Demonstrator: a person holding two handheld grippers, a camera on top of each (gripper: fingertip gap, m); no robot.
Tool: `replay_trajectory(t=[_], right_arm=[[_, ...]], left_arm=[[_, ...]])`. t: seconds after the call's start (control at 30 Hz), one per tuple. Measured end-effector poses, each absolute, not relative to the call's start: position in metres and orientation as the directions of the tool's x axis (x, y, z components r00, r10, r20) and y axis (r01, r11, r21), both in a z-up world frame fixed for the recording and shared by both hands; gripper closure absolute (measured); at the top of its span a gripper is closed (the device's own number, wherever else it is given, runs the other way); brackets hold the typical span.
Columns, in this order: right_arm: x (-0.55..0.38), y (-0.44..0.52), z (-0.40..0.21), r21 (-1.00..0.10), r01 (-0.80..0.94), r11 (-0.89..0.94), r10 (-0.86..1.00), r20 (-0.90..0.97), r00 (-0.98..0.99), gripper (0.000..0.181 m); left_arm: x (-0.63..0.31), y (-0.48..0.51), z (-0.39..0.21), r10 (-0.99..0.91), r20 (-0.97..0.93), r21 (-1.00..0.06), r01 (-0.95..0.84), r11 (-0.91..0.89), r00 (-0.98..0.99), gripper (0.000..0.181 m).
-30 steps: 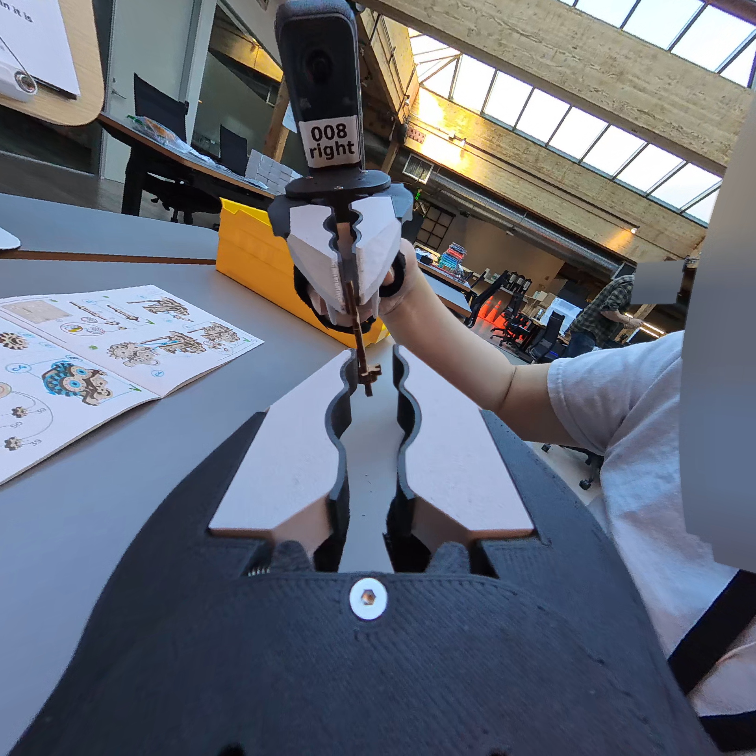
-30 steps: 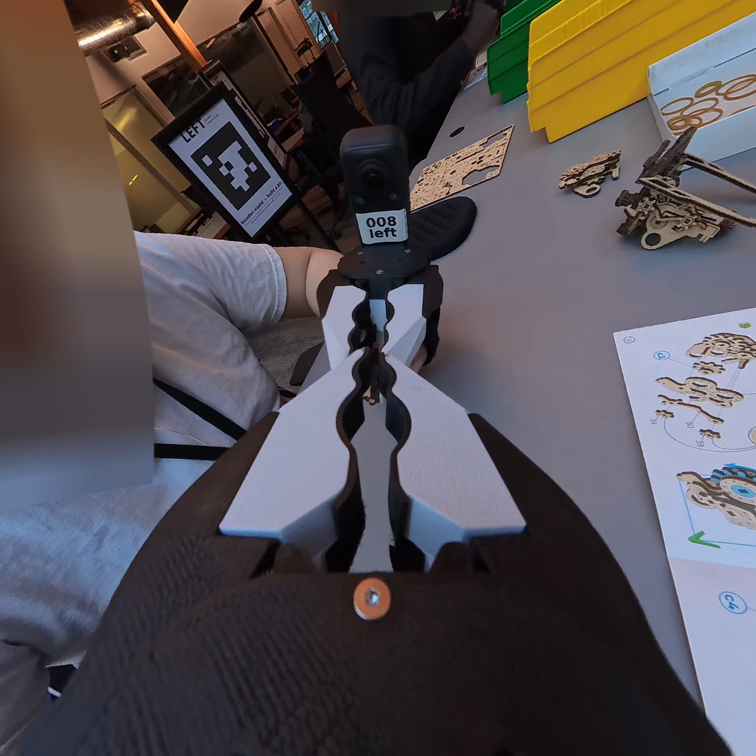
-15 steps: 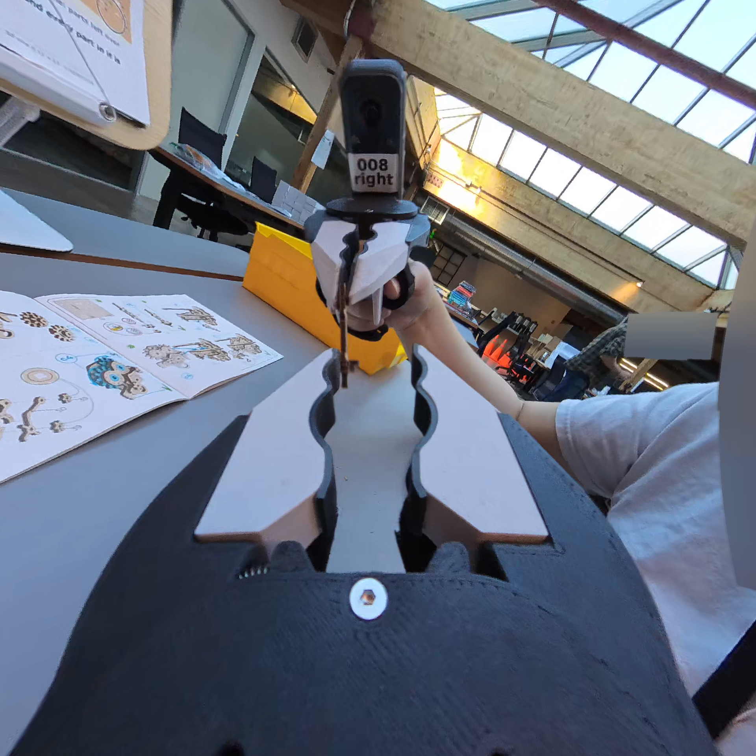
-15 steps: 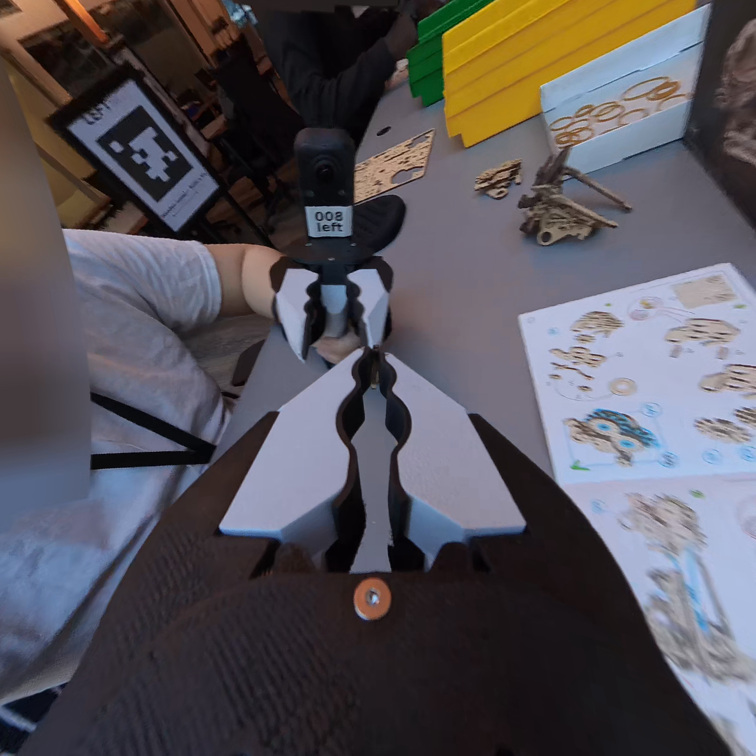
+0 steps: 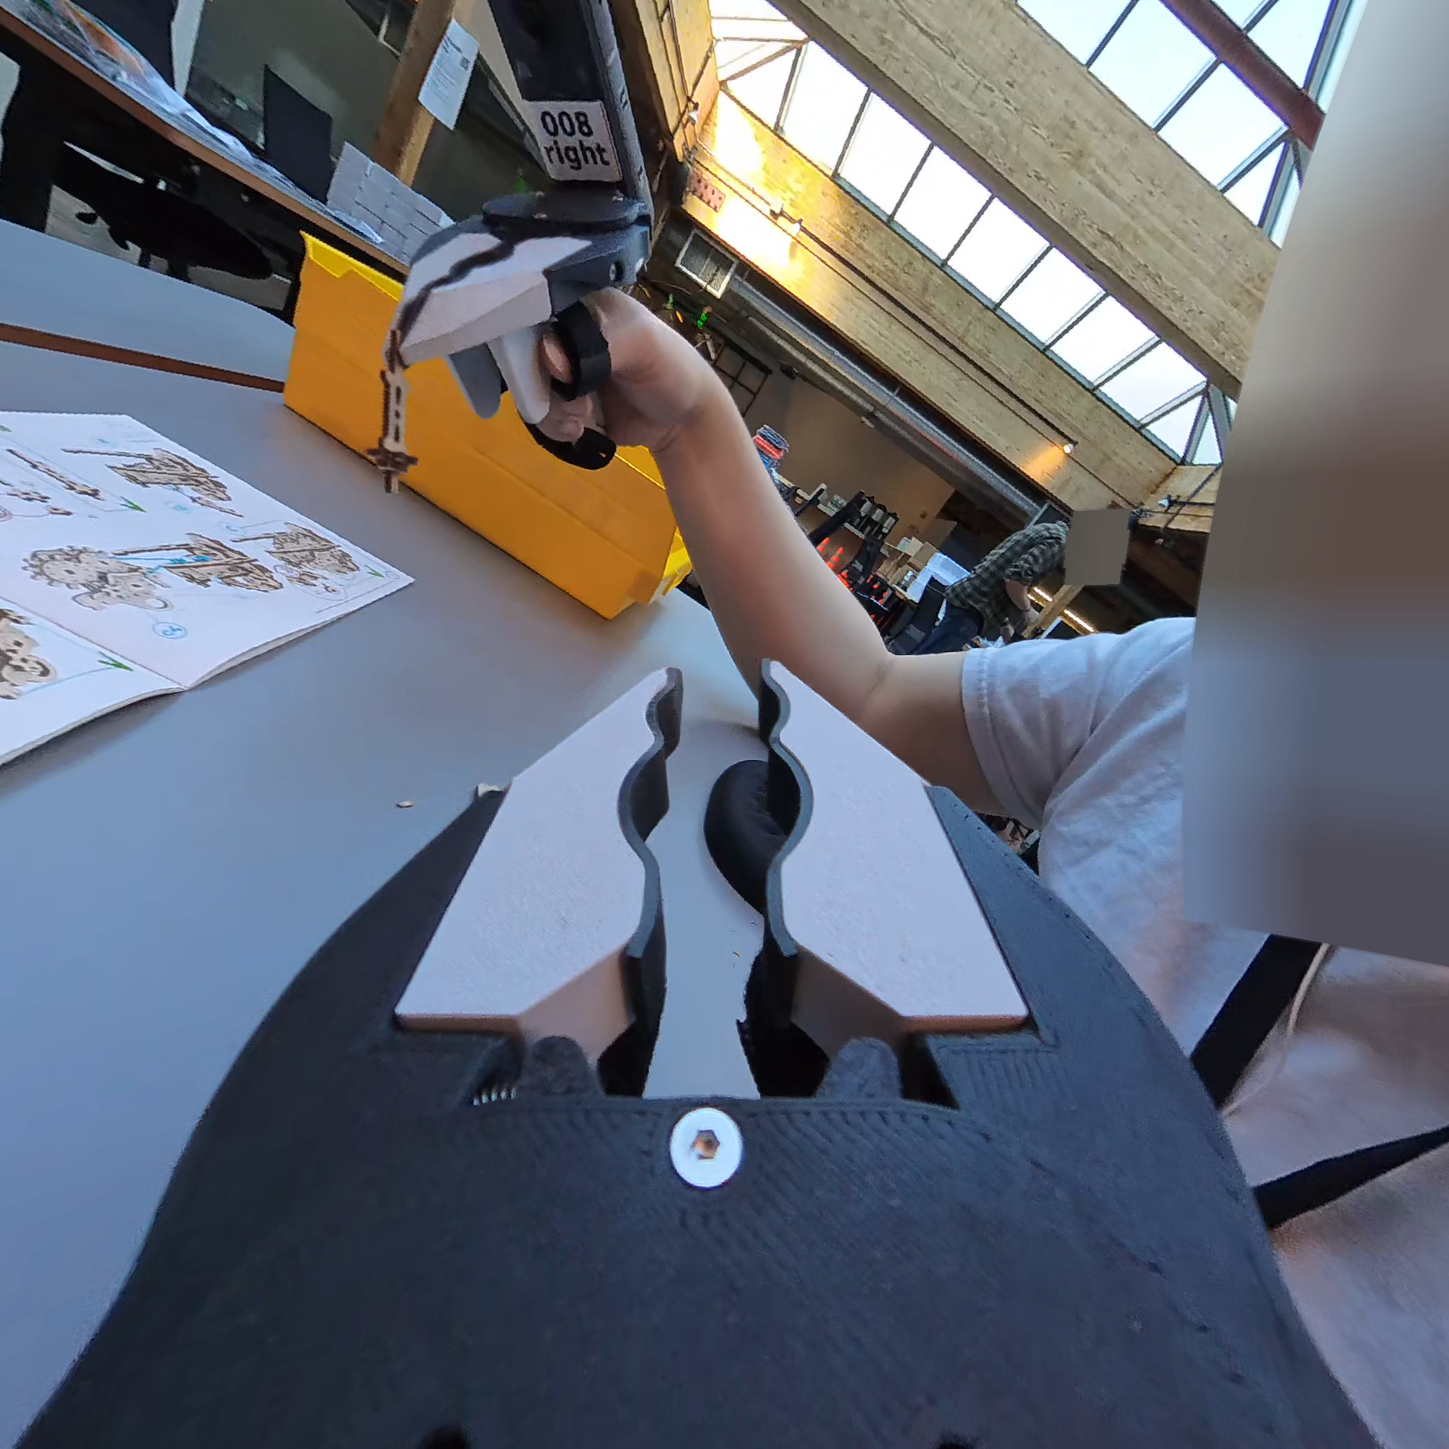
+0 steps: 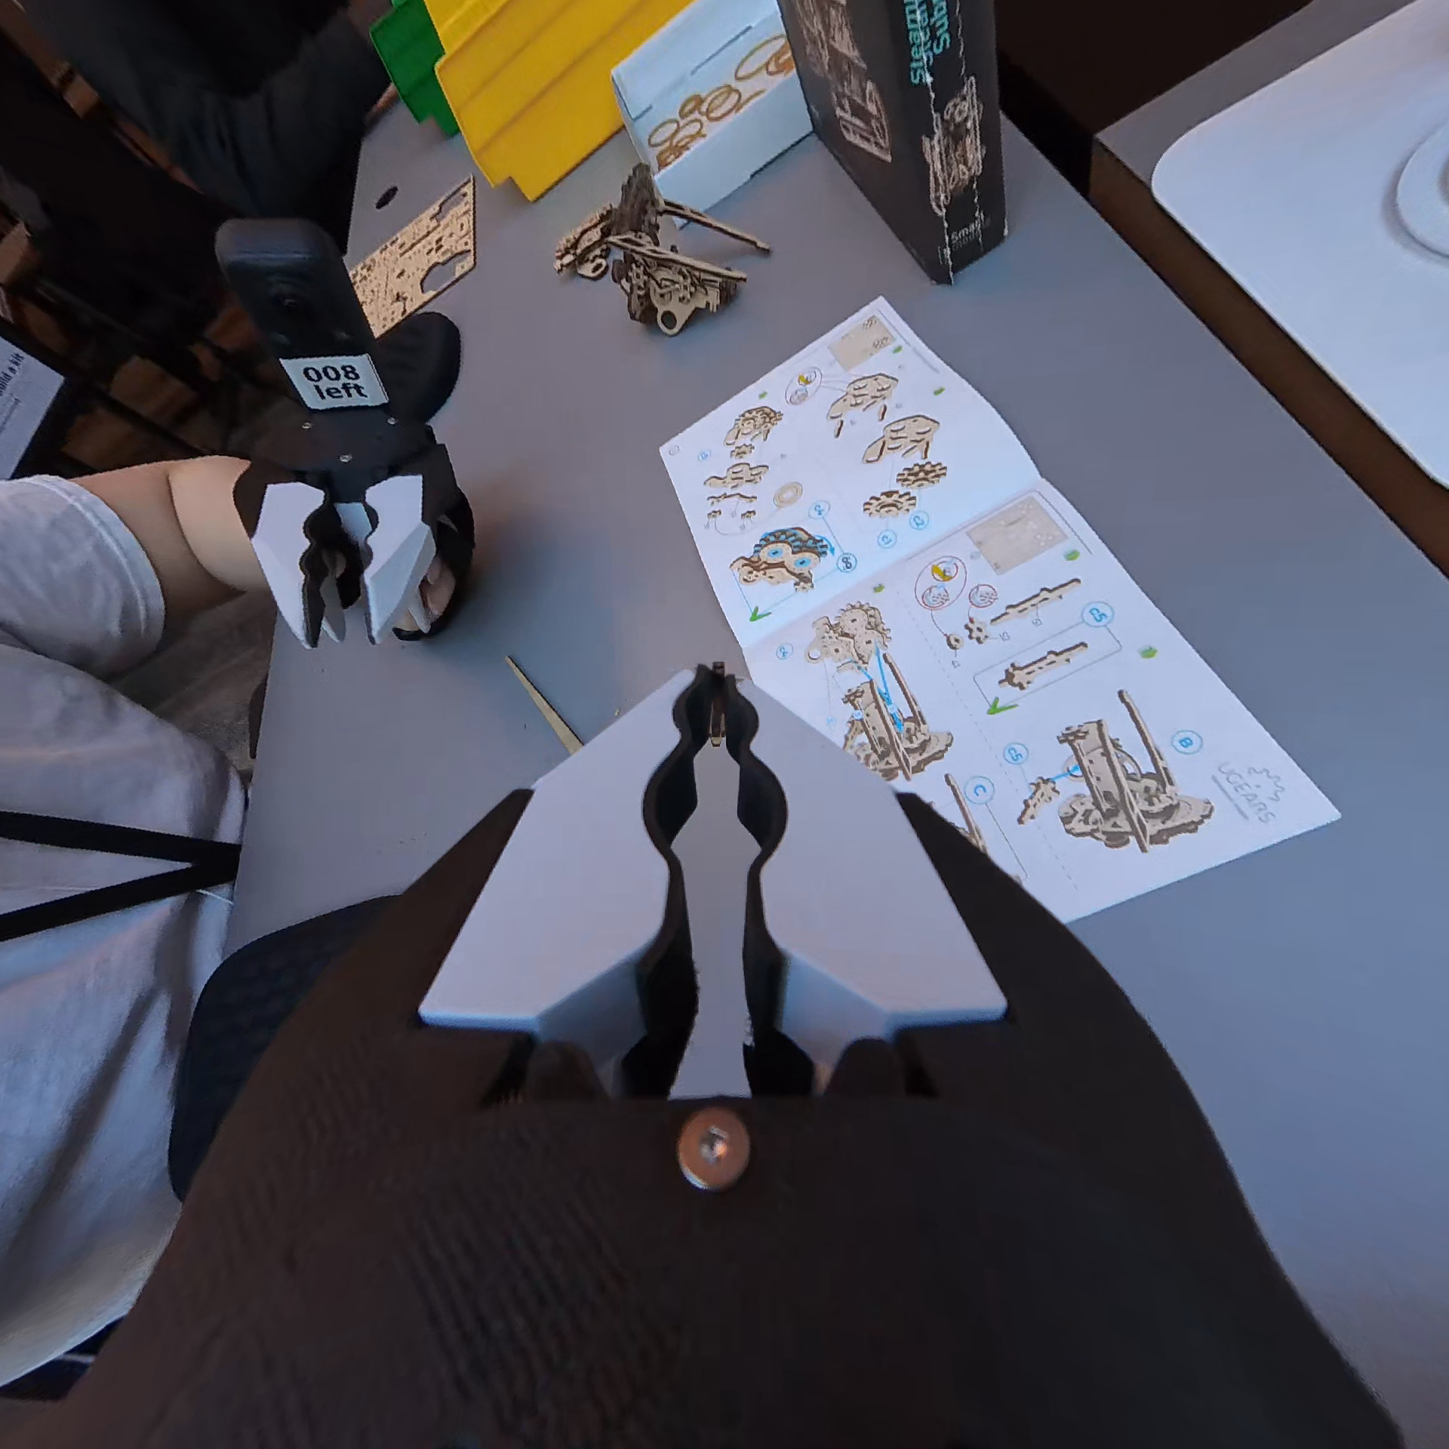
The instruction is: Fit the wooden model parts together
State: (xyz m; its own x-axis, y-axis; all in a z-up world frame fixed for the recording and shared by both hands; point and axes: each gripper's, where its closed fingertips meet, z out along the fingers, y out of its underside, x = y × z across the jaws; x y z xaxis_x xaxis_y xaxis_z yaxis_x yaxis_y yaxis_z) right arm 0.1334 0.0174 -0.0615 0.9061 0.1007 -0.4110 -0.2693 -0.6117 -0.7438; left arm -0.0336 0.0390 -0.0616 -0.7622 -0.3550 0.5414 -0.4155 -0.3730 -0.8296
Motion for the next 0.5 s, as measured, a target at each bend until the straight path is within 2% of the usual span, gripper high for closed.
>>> replay_trajectory(t=[0.23,0.5], right_arm=[[0.134,0.021,-0.077,-0.685,-0.243,-0.687,0.066,-0.392,0.918,0.181],[0.126,0.022,-0.070,-0.677,-0.198,-0.709,0.070,-0.347,0.935,0.181]], left_arm=[[-0.035,0.039,-0.060,-0.290,0.574,-0.800,-0.449,-0.399,-0.766,0.167],[-0.040,0.034,-0.060,-0.258,0.582,-0.793,-0.468,-0.391,-0.771,0.168]])
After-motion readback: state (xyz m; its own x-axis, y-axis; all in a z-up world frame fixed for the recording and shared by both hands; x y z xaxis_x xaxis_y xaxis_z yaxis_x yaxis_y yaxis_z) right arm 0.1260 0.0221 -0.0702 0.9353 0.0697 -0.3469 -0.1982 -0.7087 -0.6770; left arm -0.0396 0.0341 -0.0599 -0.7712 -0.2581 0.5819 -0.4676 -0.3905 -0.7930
